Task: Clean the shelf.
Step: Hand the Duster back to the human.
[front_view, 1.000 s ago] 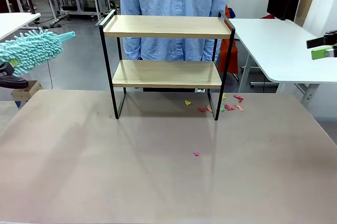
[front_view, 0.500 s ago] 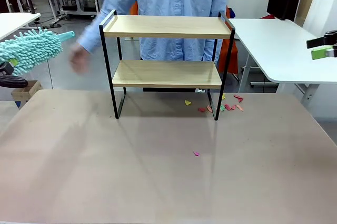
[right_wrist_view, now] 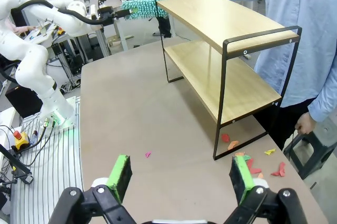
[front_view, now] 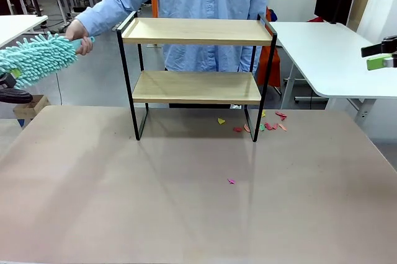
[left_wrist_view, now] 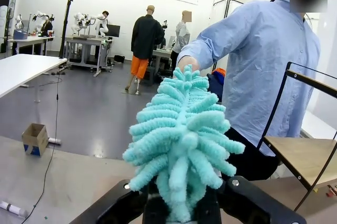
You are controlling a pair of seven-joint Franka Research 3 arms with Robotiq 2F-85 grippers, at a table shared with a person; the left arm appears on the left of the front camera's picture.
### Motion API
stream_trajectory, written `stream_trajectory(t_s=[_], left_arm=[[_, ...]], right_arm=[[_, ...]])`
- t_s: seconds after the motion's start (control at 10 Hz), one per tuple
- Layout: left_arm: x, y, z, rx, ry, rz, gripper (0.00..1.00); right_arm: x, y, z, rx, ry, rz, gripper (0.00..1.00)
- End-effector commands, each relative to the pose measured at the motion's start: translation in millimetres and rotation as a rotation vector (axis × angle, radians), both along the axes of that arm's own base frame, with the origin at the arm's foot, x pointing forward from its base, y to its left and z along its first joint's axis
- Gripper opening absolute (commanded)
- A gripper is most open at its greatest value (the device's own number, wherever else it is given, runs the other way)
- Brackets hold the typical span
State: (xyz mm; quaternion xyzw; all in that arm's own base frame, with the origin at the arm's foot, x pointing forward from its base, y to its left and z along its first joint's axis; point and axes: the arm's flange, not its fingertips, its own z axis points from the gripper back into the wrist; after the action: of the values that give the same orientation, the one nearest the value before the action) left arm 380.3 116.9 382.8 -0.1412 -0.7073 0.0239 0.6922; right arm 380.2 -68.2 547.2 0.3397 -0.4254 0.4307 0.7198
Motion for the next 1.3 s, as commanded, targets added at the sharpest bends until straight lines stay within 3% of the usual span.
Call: stream_trajectory(t_s=[0.0,0.3,0.4,0.5,0.6,0.7,0.9,1.2], left_arm=[[0.3,-1.2,3.3,0.01,-0.01,-0.003,0.17],[0.3,-1.2,3.3,0.01,-0.01,-0.003,0.17],[0.0,-0.1,0.1,0.0,0.0,0.0,0.27],[-1.0,0.5,1.5,-0.018,0.012,-0.036,0.73],[-0.2,2.6,2.1,-0.037,0.036,-0.034,0.83],[-2.1,4.3,5.1,-0.079,0.058,-0.046,1.0],[-14.6,10.2,32.3,-0.18,0.032,-0.059,1.0],[-52.5,28.6,104.9,-0.367,-0.044,-0.084,1.0]], right_arm=[[0.4,-0.8,3.2,0.01,-0.007,0.005,1.0],[0.4,-0.8,3.2,0.01,-0.007,0.005,1.0],[0.4,-0.8,3.2,0.01,-0.007,0.005,1.0],[0.4,-0.8,3.2,0.01,-0.007,0.005,1.0],[0.4,-0.8,3.2,0.01,-0.007,0.005,1.0],[0.4,-0.8,3.2,0.01,-0.007,0.005,1.0],[0.4,-0.8,3.2,0.01,-0.007,0.005,1.0],[0.4,-0.8,3.2,0.01,-0.007,0.005,1.0]])
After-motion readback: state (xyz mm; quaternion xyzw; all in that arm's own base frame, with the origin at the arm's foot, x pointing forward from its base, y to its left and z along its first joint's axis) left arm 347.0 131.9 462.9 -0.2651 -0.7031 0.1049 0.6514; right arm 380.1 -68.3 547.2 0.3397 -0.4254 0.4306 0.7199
